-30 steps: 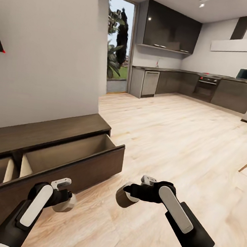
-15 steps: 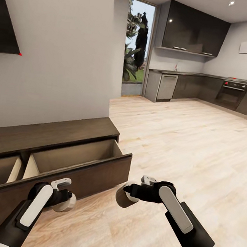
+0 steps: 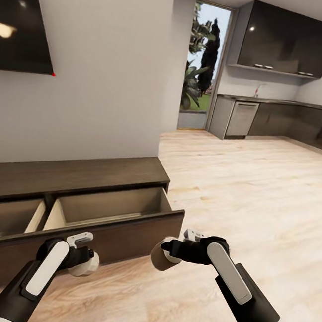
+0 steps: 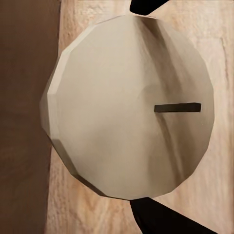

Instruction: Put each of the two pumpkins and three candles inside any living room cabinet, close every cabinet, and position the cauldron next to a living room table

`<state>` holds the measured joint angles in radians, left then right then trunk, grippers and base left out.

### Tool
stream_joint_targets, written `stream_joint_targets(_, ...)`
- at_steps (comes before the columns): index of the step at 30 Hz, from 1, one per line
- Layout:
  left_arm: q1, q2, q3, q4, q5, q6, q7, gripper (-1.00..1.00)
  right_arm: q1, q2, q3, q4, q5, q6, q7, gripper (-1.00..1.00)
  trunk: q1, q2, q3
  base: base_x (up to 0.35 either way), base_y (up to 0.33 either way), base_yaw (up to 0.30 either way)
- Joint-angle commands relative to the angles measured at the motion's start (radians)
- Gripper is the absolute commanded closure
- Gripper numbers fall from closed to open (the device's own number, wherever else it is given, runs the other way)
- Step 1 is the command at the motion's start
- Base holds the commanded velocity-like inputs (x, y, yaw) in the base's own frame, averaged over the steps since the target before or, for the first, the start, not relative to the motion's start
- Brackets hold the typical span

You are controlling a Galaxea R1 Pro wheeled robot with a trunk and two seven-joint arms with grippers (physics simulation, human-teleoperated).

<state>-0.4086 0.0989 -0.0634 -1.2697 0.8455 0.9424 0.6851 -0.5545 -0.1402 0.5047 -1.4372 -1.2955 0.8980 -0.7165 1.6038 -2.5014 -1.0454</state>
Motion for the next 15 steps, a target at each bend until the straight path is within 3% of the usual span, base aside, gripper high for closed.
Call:
stream_joint_targets(1, -0.001, 0.001, -0.003, -0.001, 0.009, 0.001, 0.01, 1.0, -0.001, -0.001, 0.001, -0.002, -0.01, -0.001, -0.011, 1.0, 0.0, 0.0, -0.001, 0.005, -0.015, 0.28)
stream_joint_targets(15, -0.001, 0.001, -0.003, -0.002, 0.017, 0.003, 0.01, 1.0, -0.001, -0.001, 0.001, -0.002, -0.01, -0.001, -0.011, 1.0, 0.0, 0.0, 0.005, -0.014, 0.013, 0.28)
